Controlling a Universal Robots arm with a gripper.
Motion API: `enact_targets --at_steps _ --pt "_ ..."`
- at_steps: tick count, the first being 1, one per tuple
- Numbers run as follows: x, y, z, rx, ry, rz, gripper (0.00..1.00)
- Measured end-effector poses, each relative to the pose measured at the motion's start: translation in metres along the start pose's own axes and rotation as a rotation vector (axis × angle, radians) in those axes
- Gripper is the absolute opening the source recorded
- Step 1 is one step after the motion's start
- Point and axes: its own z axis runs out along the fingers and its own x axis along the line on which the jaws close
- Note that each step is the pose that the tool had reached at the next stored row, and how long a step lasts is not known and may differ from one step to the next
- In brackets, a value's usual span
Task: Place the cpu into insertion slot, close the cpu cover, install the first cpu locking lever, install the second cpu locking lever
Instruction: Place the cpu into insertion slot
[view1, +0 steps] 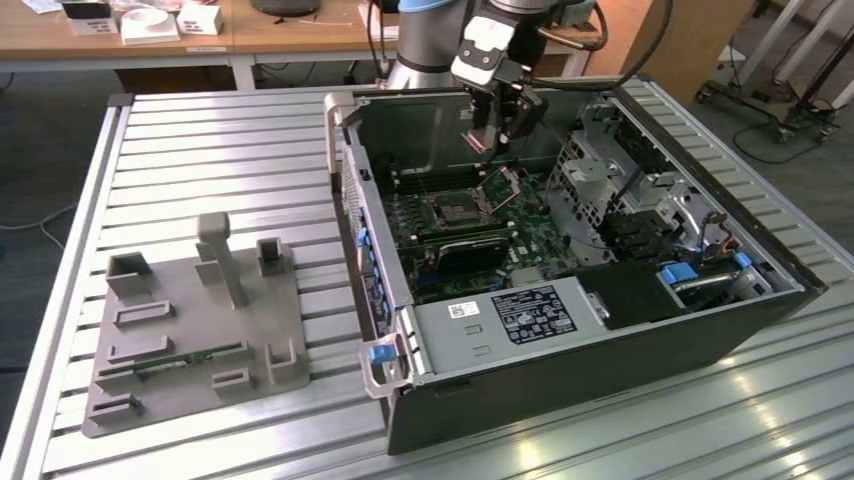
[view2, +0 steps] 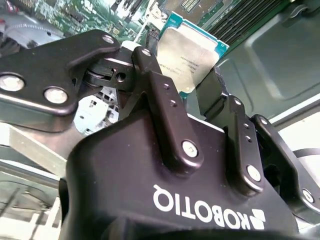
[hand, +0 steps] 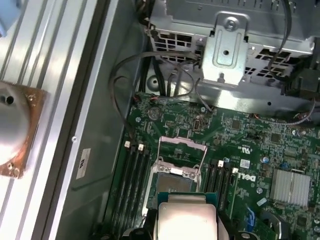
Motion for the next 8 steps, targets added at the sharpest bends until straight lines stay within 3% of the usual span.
enact_targets --at_steps 3,8 --pt "0.0001 -0.0004 0.0042 -0.0004 -0.0028 0.032 0.54" --pt "0.002 -0.0049 0.0075 -0.0002 -0.0034 0.038 0.54"
